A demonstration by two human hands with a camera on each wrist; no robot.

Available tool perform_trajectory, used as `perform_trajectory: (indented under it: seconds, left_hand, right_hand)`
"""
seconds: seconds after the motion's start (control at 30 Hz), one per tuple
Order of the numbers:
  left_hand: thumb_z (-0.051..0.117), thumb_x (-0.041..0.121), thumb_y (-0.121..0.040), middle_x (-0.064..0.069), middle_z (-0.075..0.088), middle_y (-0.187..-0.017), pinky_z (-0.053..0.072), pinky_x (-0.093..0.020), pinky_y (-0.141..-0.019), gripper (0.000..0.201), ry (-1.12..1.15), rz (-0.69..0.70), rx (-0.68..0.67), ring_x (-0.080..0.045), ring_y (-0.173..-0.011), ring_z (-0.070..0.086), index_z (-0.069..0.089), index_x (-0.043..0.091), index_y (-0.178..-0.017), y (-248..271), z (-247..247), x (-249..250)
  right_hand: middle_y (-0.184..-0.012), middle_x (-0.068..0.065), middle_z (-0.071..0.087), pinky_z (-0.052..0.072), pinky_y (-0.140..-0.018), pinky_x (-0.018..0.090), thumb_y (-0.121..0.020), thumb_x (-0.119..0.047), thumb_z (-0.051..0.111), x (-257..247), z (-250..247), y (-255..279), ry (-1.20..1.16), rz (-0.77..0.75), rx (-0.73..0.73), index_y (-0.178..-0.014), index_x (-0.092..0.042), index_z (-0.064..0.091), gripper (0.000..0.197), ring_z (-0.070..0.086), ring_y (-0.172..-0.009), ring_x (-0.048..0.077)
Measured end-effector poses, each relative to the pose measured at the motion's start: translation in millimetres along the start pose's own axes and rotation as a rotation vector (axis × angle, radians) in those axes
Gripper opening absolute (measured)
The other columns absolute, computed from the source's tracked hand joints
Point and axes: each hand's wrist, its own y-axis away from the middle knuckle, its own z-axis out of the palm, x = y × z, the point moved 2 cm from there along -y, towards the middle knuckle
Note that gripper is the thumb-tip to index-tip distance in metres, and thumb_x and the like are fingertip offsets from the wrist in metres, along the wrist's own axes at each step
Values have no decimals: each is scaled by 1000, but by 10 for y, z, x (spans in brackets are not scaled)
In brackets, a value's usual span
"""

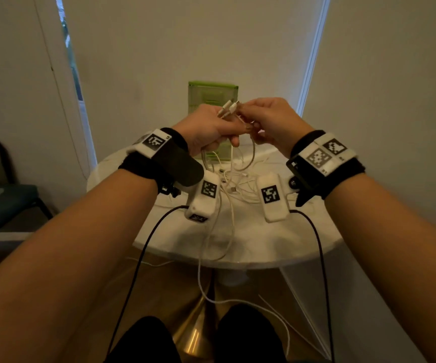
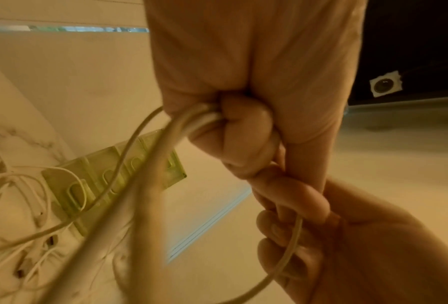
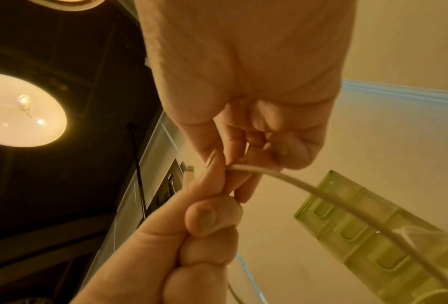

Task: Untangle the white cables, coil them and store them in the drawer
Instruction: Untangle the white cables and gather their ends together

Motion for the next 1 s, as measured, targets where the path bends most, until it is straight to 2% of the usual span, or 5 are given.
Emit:
perform_trajectory:
  seconds: [0.23, 0.5, 0.7, 0.83, 1.0]
  left_hand:
    - [50, 36, -94, 11, 43, -41, 17, -12, -32, 32, 107, -13, -77, -1, -34, 27, 54, 17, -70, 244, 211, 42]
    - [21, 52, -98, 12, 27, -42, 9, -11, -31, 47, 447, -42, -262, 1, -33, 18, 34, 22, -65, 280, 374, 282]
    - [17, 55, -97, 10, 24, -45, 9, -14, -35, 50, 537, 35, -129, -2, -37, 16, 33, 21, -64, 233, 378, 206]
    - [13, 53, -97, 10, 26, -47, 12, -15, -35, 49, 466, 92, 24, -3, -39, 17, 30, 21, -65, 183, 369, 84]
    - [16, 52, -98, 10, 26, -46, 15, -18, -39, 50, 526, 109, 81, -4, -41, 17, 32, 20, -64, 100, 429, -75]
  right_hand:
    - [-64, 4, 49, 34, -49, 24, -96, -11, 46, 112, -277, 386, 157, 129, -38, -71, -13, 54, 26, 41, -53, 12]
    - [-66, 3, 65, 32, -43, 21, -92, -12, 52, -6, -312, 539, 134, 189, -221, -105, -13, 57, 14, 42, -44, 11]
    - [-111, 2, 61, 41, -73, 25, -73, 22, 37, 108, -81, 619, 159, 118, -381, -118, -11, 50, 57, 55, -96, 13]
    - [-85, 11, 72, 51, -78, 30, -61, 3, 34, 334, 59, 673, -318, 309, -566, -126, -3, 43, 66, 68, -83, 23]
    - [-71, 7, 58, 56, -62, 30, -87, -43, 47, 486, 97, 710, -393, 359, -599, -108, -7, 53, 43, 62, -62, 19]
